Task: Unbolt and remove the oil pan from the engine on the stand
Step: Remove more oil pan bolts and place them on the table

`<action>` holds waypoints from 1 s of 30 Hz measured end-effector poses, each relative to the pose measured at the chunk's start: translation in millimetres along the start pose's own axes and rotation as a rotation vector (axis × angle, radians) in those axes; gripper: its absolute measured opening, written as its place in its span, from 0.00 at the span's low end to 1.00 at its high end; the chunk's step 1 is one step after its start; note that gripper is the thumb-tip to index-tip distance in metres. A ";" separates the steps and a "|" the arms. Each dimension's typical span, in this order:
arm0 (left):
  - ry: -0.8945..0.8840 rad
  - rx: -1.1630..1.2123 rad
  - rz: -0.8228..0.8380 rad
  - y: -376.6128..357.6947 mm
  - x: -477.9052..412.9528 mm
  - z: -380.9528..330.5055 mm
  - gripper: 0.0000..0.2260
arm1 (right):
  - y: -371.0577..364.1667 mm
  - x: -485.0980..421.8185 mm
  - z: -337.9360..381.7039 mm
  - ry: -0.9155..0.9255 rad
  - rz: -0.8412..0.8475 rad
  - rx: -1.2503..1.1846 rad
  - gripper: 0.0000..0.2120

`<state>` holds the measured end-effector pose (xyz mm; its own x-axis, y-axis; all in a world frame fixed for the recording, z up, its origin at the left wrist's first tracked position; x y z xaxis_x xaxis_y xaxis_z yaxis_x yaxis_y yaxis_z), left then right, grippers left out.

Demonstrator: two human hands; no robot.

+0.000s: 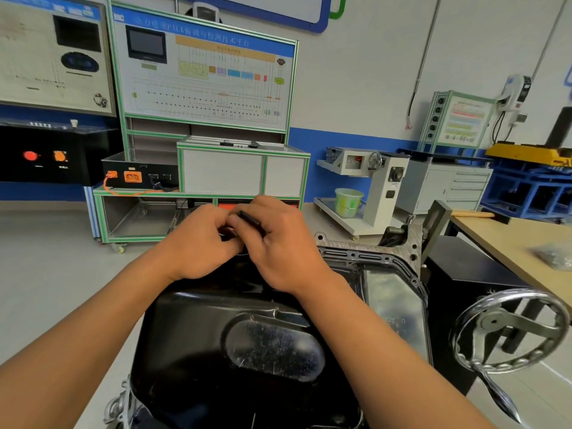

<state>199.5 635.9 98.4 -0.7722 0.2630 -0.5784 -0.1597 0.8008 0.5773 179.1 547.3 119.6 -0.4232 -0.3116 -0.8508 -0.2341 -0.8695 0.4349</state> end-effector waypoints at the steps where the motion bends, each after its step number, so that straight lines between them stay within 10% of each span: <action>1: -0.007 0.013 0.019 -1.4 0.7 -2.8 0.06 | 0.7 0.2 -0.6 0.000 0.000 -0.010 0.08; 13: -0.076 -0.079 -0.155 11.1 -2.8 -3.2 0.16 | 16.2 2.0 -30.0 -0.269 -0.131 -0.264 0.07; 18: -0.037 -0.031 -0.208 16.5 -2.7 1.9 0.02 | 18.2 0.7 -16.7 -0.139 -0.139 -0.128 0.03; 30: -0.065 -0.007 -0.195 16.0 -2.5 0.7 0.06 | 12.0 -2.2 -13.4 -0.055 -0.119 0.003 0.06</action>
<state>199.3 648.5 108.7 -0.6848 0.1381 -0.7155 -0.3066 0.8361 0.4548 188.9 532.4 122.8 -0.4395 -0.1851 -0.8790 -0.2884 -0.8977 0.3332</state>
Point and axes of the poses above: each hand's wrist, its own x-axis away from the middle knuckle, its own y-axis out of the back of the hand, z = x × y, the point moved 10 cm from there along -x, towards the middle knuckle, and after that the axes turned 5 degrees about -z, right-handed, at the moved point
